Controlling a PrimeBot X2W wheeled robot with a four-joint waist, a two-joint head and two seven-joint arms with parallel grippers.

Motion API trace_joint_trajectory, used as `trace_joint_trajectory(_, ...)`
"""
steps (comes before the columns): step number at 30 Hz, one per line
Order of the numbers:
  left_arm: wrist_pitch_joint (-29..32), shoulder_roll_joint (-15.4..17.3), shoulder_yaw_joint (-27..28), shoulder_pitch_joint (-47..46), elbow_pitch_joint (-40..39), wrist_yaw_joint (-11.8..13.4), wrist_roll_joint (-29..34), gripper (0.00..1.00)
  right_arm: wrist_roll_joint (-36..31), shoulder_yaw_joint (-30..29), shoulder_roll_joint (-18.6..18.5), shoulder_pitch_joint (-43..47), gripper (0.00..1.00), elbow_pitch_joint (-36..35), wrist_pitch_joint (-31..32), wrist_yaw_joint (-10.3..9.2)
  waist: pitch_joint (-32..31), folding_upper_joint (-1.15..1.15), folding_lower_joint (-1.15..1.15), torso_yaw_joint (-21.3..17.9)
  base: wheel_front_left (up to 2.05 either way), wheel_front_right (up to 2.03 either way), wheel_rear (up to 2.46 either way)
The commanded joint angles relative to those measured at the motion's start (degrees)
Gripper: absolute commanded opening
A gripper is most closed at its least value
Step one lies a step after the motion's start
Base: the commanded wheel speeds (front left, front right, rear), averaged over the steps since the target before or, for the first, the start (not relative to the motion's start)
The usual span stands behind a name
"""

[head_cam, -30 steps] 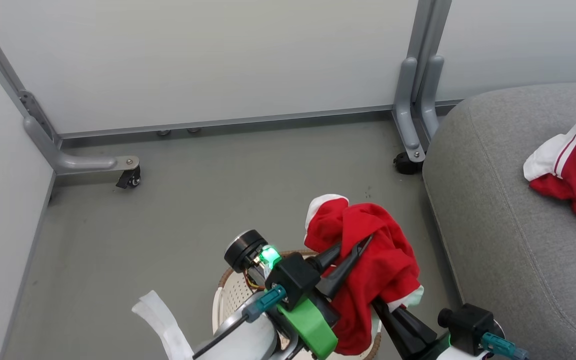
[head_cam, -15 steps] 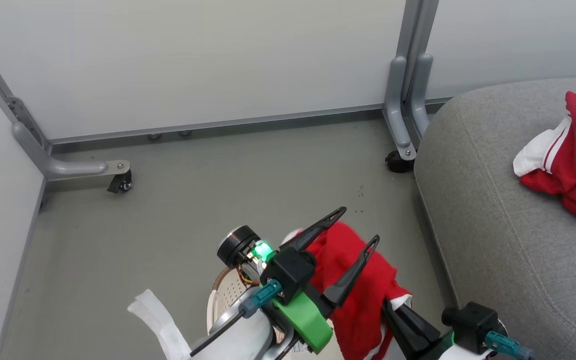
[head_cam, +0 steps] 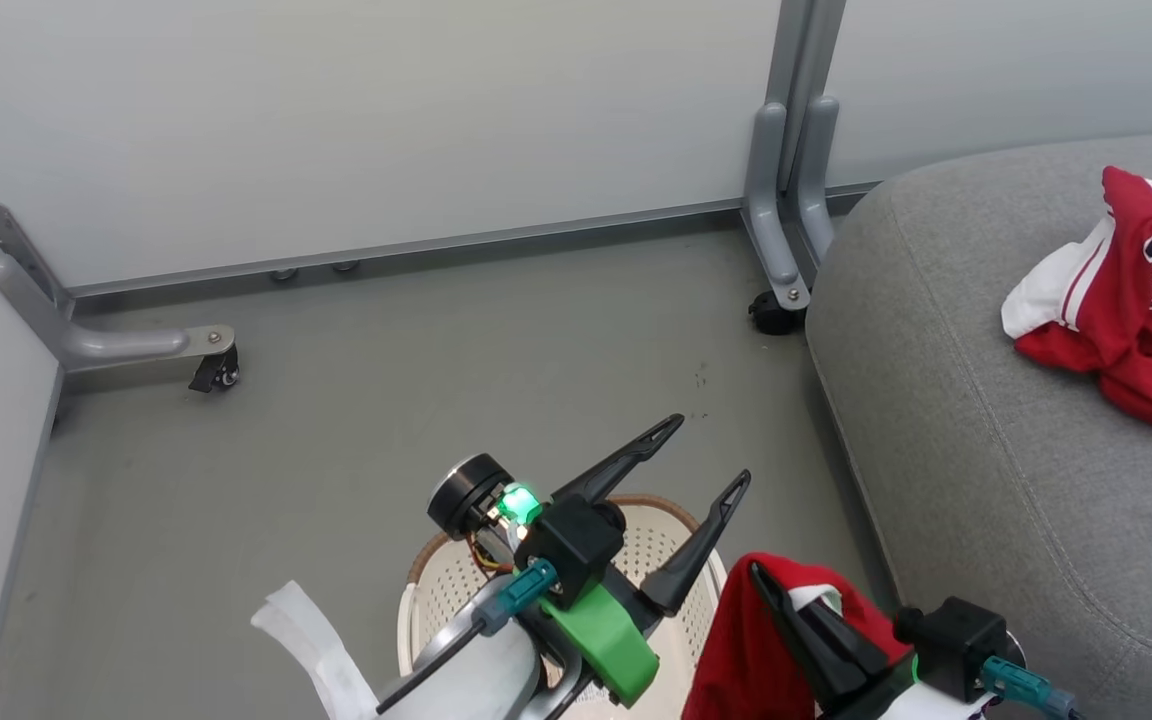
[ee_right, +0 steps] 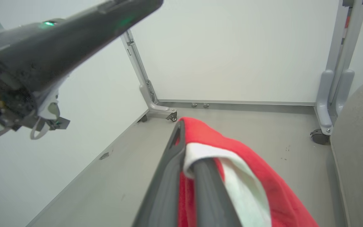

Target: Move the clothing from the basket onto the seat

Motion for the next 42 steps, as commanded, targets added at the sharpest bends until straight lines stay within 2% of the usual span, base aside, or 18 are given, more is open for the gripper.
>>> trace_joint_trajectory(1,-0.18,0.53,0.33,0.81,0.14,-0.12,0.5,1.0,-0.2,-0.47,-0.31,-0.5,0.0,-0.51,-0.11,-0.1,0.36,0.0,0.0,-0.99,0.0,0.0,0.0)
trace_joint_trajectory(9,-0.17,3.26,1.32,2.27,-0.02,-0.13,1.03,1.0,-1.42,-3.52,-0.57,-0.6,0.0,-3.29,-0.1,-0.1,2.2,0.0,0.0,-7.58,0.0,0.0,0.0)
trace_joint_trajectory(13,-0.11,4.81,2.71,3.4,-0.43,-0.06,0.6,1.0,-2.49,-4.06,-0.38,-1.21,0.0,-5.33,-0.1,-0.1,3.98,0.0,0.0,-12.28,0.0,0.0,0.0)
trace_joint_trajectory(22,-0.11,7.0,1.94,2.25,-0.72,-0.1,1.59,1.0,-4.5,-7.82,0.74,1.04,0.0,-8.24,-0.1,-0.09,7.93,0.0,0.0,-22.26,0.0,0.0,0.0)
trace_joint_trajectory(29,-0.11,8.04,0.79,1.57,-0.55,-0.11,0.81,1.0,-4.25,-10.8,1.96,2.79,0.0,-10.37,-0.1,-0.09,10.23,0.0,0.0,-28.05,0.0,0.0,0.0)
trace_joint_trajectory(38,-0.11,9.08,-2.3,-1.28,-0.17,-0.12,0.41,1.0,-2.64,-15.45,2.13,0.51,0.0,-14.22,-0.1,-0.09,15.09,0.0,0.0,-28.72,0.0,0.0,0.0)
trace_joint_trajectory(42,0.06,9.24,-3.75,-2.15,-0.67,-0.12,-0.73,1.0,-1.59,-19.2,-1.05,-4.49,0.0,-19.22,-0.1,-0.1,17.59,0.0,0.0,-27.29,0.0,0.0,0.0)
